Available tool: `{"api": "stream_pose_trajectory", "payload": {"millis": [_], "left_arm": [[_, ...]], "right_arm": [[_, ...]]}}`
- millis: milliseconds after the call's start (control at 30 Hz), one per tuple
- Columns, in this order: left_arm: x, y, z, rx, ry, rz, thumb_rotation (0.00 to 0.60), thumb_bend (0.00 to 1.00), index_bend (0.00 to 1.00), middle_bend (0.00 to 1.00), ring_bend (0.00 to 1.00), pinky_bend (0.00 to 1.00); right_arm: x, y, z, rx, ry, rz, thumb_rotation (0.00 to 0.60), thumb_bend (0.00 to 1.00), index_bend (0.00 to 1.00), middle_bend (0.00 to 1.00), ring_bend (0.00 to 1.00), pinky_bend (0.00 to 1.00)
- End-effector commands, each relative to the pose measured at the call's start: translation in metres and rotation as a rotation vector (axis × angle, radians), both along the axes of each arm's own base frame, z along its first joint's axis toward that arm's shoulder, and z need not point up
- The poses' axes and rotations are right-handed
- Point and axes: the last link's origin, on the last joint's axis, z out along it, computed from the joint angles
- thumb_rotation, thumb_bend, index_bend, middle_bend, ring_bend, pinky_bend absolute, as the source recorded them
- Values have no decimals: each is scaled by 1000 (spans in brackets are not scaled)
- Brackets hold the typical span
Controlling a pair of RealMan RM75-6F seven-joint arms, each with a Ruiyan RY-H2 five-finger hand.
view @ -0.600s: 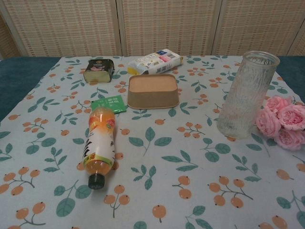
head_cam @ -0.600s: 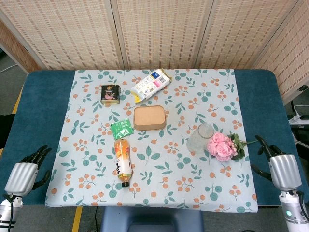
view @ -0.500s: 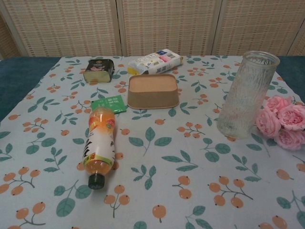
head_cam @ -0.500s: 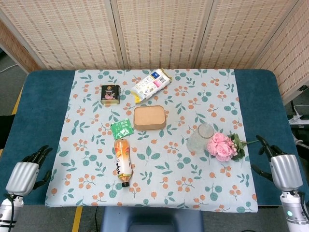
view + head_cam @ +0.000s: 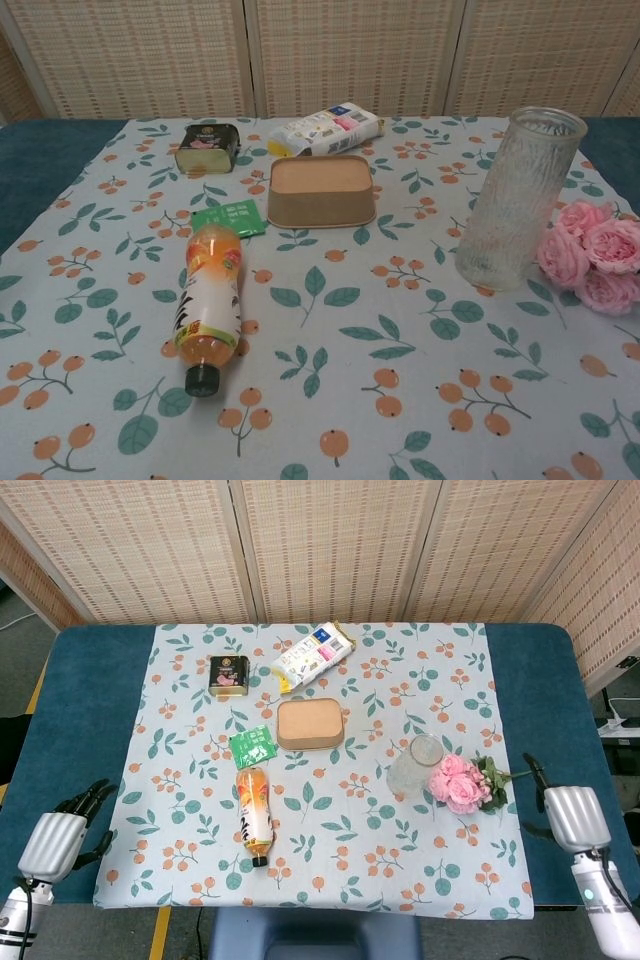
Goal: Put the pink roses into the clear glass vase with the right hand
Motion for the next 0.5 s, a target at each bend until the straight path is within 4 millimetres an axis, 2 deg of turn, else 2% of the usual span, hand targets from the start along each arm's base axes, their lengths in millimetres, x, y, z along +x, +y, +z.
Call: {"api": "stream_pose_trajectory", "payload": {"millis": [33, 267, 500], "left_arm": [[1, -2, 1, 8, -3, -9, 600, 421, 129, 109, 250, 374], [-1, -1, 4, 14, -14, 1, 600, 421, 129, 112, 250, 375], [-1, -2, 3, 11, -11, -1, 600, 421, 129, 112, 250, 375]], "right_arm": [[4, -34, -10, 92, 61, -66, 600, 0, 3, 678, 695, 1000], [2, -63, -44, 163, 90, -63, 600, 0, 49, 705, 723, 1000], [2, -75, -70, 200, 61, -58, 600, 0, 168, 735, 753, 1000]]}}
